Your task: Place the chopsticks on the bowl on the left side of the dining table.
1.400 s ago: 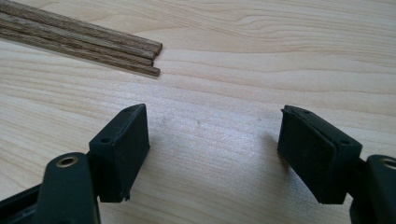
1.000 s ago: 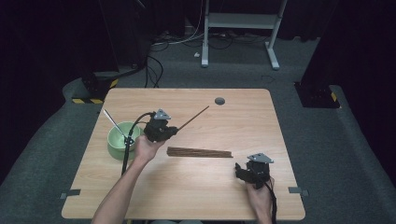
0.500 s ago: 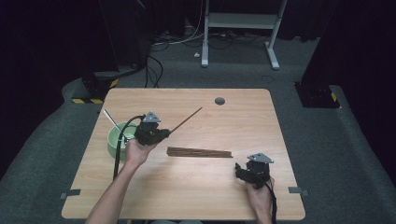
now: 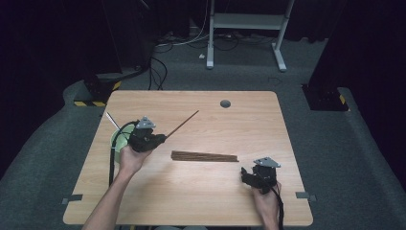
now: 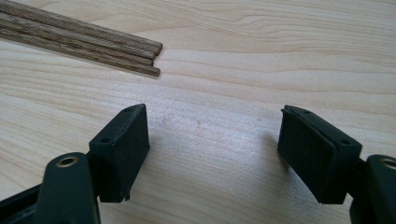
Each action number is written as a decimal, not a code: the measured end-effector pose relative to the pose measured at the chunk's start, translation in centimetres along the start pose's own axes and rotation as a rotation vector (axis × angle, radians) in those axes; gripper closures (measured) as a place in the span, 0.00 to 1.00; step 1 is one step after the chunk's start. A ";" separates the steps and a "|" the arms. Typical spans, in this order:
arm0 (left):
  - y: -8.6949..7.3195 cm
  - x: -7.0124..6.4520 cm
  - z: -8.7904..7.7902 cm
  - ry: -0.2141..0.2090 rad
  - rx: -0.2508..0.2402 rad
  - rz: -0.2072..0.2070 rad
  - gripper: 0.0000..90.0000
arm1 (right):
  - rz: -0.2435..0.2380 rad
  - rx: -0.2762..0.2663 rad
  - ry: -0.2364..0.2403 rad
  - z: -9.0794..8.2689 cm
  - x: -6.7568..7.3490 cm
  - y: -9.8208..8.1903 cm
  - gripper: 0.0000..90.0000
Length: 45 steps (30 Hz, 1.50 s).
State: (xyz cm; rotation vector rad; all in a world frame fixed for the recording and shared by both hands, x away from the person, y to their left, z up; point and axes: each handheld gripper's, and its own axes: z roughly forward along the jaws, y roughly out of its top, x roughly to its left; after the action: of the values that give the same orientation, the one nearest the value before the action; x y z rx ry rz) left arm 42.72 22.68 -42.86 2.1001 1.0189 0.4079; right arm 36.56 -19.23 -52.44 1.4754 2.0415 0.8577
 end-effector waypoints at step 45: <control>-3.9 4.0 -5.4 0.103 -0.008 -0.064 0.94 | 0.000 0.000 0.000 0.0 0.0 0.0 0.27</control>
State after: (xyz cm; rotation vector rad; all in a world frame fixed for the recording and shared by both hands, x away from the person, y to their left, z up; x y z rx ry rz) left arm 40.14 29.94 -42.35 2.0513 1.1390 0.4917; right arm 36.56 -19.23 -52.44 1.4758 2.0414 0.8577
